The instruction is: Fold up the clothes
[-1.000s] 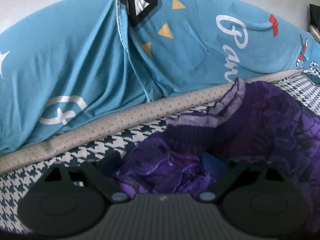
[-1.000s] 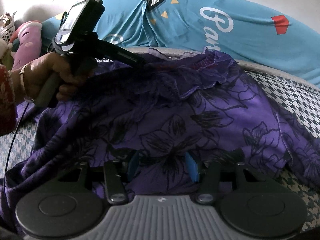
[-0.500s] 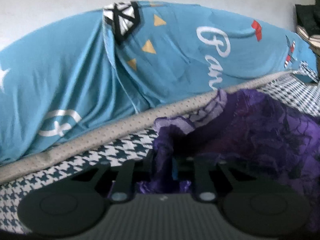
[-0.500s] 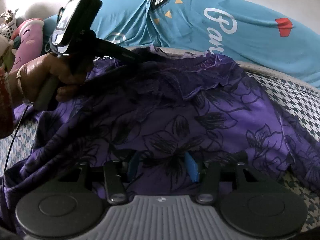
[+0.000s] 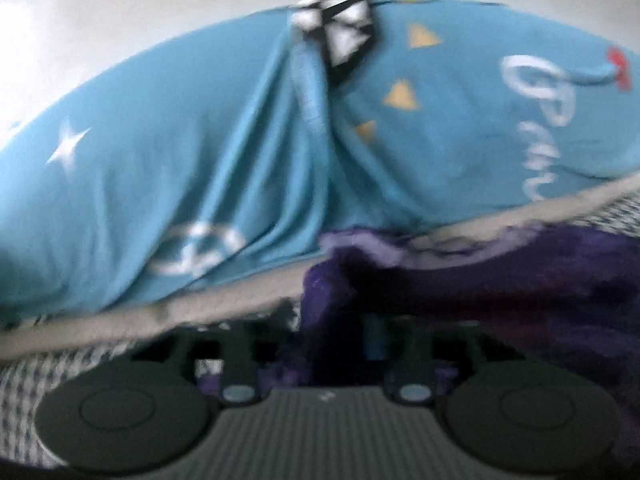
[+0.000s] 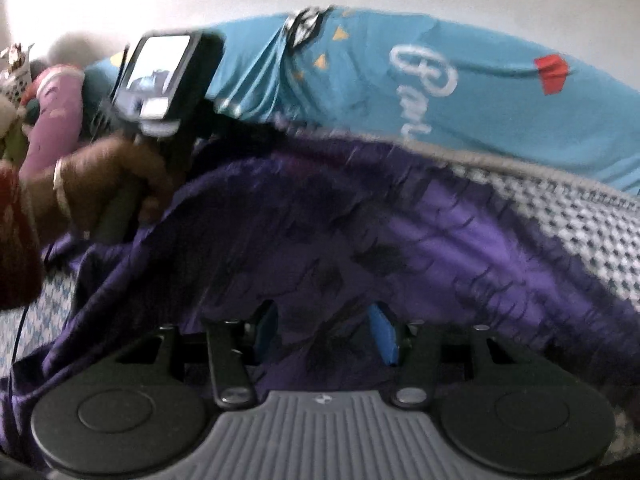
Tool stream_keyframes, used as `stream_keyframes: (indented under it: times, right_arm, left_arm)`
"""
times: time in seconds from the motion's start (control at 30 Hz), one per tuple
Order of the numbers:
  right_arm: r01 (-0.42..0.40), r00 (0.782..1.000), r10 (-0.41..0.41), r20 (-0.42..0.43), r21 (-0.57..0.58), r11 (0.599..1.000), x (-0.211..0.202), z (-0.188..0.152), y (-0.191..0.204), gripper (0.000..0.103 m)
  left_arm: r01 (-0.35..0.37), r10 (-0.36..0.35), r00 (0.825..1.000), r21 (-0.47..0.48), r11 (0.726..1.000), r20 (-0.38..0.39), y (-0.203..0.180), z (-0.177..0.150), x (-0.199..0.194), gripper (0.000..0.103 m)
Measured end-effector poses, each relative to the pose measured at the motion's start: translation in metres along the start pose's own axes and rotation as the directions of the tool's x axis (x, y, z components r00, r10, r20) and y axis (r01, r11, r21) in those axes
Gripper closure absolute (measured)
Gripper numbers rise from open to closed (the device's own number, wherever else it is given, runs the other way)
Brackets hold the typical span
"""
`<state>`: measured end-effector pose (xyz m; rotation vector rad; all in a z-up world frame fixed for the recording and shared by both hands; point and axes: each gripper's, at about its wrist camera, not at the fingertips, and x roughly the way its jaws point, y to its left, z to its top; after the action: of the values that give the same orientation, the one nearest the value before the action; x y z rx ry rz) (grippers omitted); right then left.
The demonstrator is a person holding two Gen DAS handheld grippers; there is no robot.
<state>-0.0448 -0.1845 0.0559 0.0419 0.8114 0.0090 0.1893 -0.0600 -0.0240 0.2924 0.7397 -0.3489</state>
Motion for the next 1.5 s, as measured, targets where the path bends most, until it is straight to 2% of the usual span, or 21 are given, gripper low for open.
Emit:
stream_keyframes:
  times: [0.03,0.17,0.2,0.27,0.37,0.4,0.57,0.63,0.87,1.03,1.17,1.27,1.5]
  right_arm:
    - [0.004,1.0,-0.004,0.015,0.01,1.0,-0.002,0.002,-0.004,0.052]
    - [0.009,0.999,-0.012,0.047,0.07,0.998,-0.005,0.01,-0.021,0.052]
    - [0.013,0.998,-0.017,0.056,0.075,0.997,-0.005,0.011,-0.024,0.052]
    - [0.034,0.996,-0.04,0.078,0.079,0.996,-0.006,0.015,-0.03,0.052]
    - [0.049,0.992,-0.061,0.107,0.107,0.993,-0.004,0.021,-0.039,0.052]
    - [0.046,0.992,-0.06,0.115,0.121,0.992,-0.003,0.023,-0.043,0.052]
    - [0.015,0.986,-0.049,0.16,0.206,0.978,0.002,0.032,-0.062,0.052]
    - [0.007,0.982,-0.047,0.184,0.215,0.977,0.005,0.037,-0.067,0.052]
    - [0.004,0.972,-0.054,0.229,0.214,0.977,0.03,0.056,-0.091,0.052]
    - [-0.011,0.97,-0.041,0.24,0.214,0.977,0.055,0.069,-0.108,0.052]
    - [0.003,0.975,-0.048,0.216,0.203,0.979,0.079,0.075,-0.114,0.052]
    - [-0.016,0.98,-0.02,0.198,0.178,0.984,0.093,0.08,-0.113,0.052]
    - [-0.005,0.99,-0.011,0.143,0.11,0.994,0.124,0.08,-0.098,0.05]
  left_arm:
    - [-0.001,0.001,1.0,-0.041,0.999,-0.004,0.005,0.001,-0.002,0.034]
    - [0.024,-0.021,1.0,-0.177,0.984,0.019,0.024,0.005,-0.023,0.021]
    - [0.021,-0.017,1.0,-0.197,0.98,0.027,0.027,0.005,-0.03,0.017]
    - [0.015,-0.008,0.999,-0.222,0.975,0.032,0.03,0.003,-0.045,0.014]
    - [0.026,-0.023,1.0,-0.259,0.965,0.016,0.034,-0.005,-0.065,0.01]
    - [0.031,-0.029,1.0,-0.272,0.962,0.01,0.035,-0.008,-0.072,0.006]
    - [0.007,-0.023,0.999,-0.304,0.953,-0.049,0.033,-0.028,-0.104,0.004]
    - [-0.009,-0.008,0.999,-0.323,0.946,-0.053,0.03,-0.039,-0.12,0.0]
    - [-0.019,0.003,0.999,-0.294,0.956,-0.053,0.008,-0.064,-0.153,0.0]
    - [0.036,-0.048,0.998,-0.274,0.961,-0.038,-0.006,-0.061,-0.156,0.0]
    - [0.024,-0.046,0.996,-0.266,0.964,-0.074,-0.011,-0.064,-0.149,0.0]
    - [0.012,-0.043,0.993,-0.275,0.961,-0.109,-0.008,-0.068,-0.142,0.0]
    - [-0.014,-0.046,0.986,-0.356,0.935,-0.162,0.008,-0.076,-0.131,0.0]
